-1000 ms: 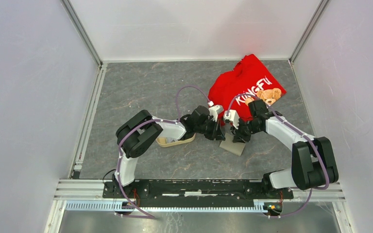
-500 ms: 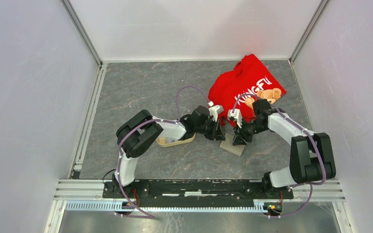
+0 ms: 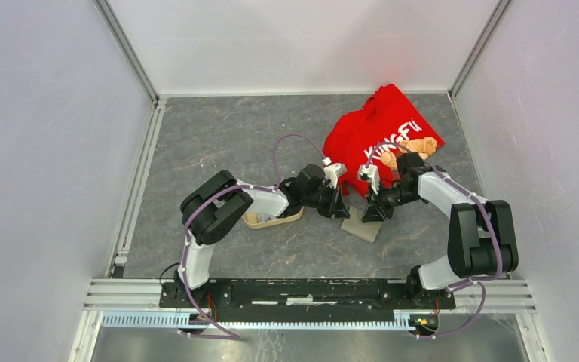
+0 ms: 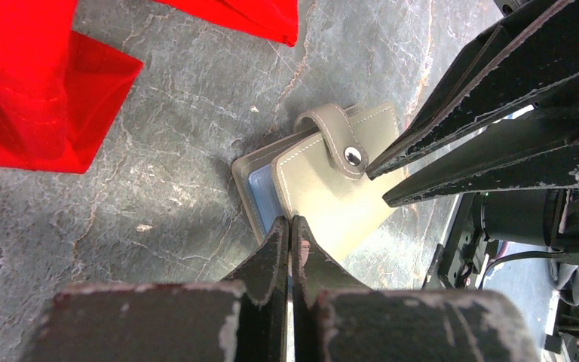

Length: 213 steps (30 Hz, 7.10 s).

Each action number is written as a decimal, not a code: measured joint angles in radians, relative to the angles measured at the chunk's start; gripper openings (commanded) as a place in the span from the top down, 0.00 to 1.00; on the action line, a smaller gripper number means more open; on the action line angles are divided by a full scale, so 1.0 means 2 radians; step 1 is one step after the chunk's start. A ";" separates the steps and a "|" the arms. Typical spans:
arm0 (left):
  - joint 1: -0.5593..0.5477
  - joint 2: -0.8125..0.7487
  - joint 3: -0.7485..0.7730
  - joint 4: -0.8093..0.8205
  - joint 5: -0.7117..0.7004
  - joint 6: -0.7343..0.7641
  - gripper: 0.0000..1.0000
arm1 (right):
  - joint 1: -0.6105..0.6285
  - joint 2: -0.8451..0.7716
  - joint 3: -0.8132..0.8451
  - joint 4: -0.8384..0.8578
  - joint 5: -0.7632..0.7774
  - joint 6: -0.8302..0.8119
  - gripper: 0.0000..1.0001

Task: Put the credit cards into the card holder
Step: Close the card holder at the center of the board.

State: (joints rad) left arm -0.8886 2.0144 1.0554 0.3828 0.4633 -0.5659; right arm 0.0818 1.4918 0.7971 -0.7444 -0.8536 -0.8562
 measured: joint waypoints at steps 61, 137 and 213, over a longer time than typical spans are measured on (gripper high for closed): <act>0.002 0.009 0.000 0.016 0.010 -0.023 0.98 | 0.017 -0.106 -0.092 0.089 0.048 -0.260 0.89; 0.002 0.010 -0.009 0.026 0.019 -0.050 0.98 | 0.041 -0.153 -0.113 0.027 0.064 -0.308 1.00; 0.002 0.006 -0.021 0.037 0.023 -0.061 0.90 | 0.066 -0.185 -0.101 0.020 0.065 -0.254 0.57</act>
State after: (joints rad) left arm -0.8848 2.0258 1.0142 0.4561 0.5098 -0.6876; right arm 0.2134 1.1217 0.5961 -0.7052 -0.7238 -1.3643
